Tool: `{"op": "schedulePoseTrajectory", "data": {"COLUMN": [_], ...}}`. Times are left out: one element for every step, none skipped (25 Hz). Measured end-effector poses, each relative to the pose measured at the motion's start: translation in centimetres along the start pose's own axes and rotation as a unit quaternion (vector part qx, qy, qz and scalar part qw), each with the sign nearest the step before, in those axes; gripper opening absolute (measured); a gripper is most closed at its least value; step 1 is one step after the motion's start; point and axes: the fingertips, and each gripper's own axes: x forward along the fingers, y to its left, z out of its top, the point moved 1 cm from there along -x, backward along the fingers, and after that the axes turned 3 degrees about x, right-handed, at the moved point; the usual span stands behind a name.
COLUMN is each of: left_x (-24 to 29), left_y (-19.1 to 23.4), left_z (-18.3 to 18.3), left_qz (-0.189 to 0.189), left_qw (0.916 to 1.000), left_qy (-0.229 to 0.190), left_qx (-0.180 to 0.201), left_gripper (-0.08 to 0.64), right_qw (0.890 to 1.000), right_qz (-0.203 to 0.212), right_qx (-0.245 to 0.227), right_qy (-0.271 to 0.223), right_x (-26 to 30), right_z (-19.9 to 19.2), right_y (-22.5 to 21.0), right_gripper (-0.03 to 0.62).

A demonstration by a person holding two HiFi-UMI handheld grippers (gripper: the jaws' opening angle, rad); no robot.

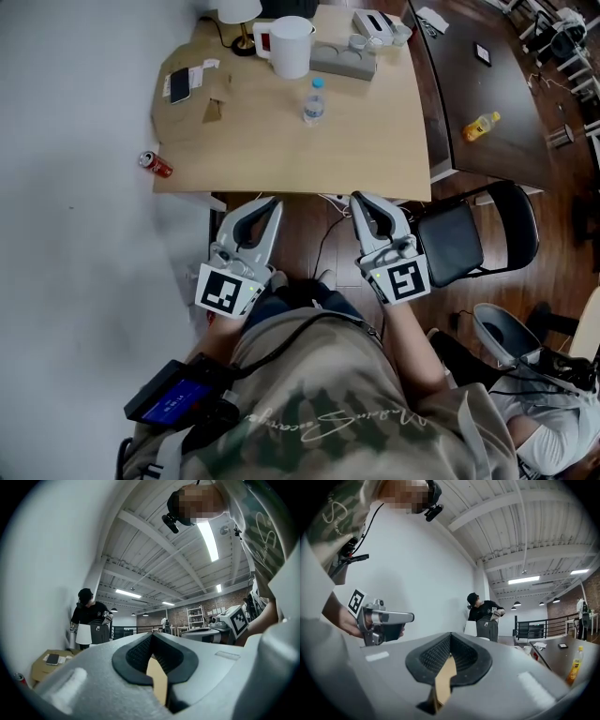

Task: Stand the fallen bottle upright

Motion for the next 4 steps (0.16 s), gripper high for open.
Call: {"op": "schedulePoseTrajectory", "data": {"left_x": [-0.10,-0.19,-0.27,-0.35], "left_y": [0.05,0.13,0.21,0.29], "left_z": [-0.01,0.00,0.02,0.04], "left_qz": [0.000,0.000,0.001,0.002], "left_qw": [1.0000,1.0000,1.0000,1.0000], "left_qy": [0.000,0.000,0.000,0.000], "left_qx": [0.000,0.000,-0.001,-0.001], "left_gripper": [0.002,0.002,0.002,0.002], "right_qw": [1.000,1.000,1.000,1.000], "right_qz": [0.000,0.000,0.000,0.000], "right_qx": [0.004,0.006,0.007,0.008], "right_qy": [0.002,0.005,0.008,0.012], "right_x": [0.07,0.11,0.12,0.14], "right_z": [0.07,0.05,-0.02,-0.10], "right_y": [0.21,0.35,0.45,0.53], "right_gripper": [0.003,0.003,0.003,0.003]}}
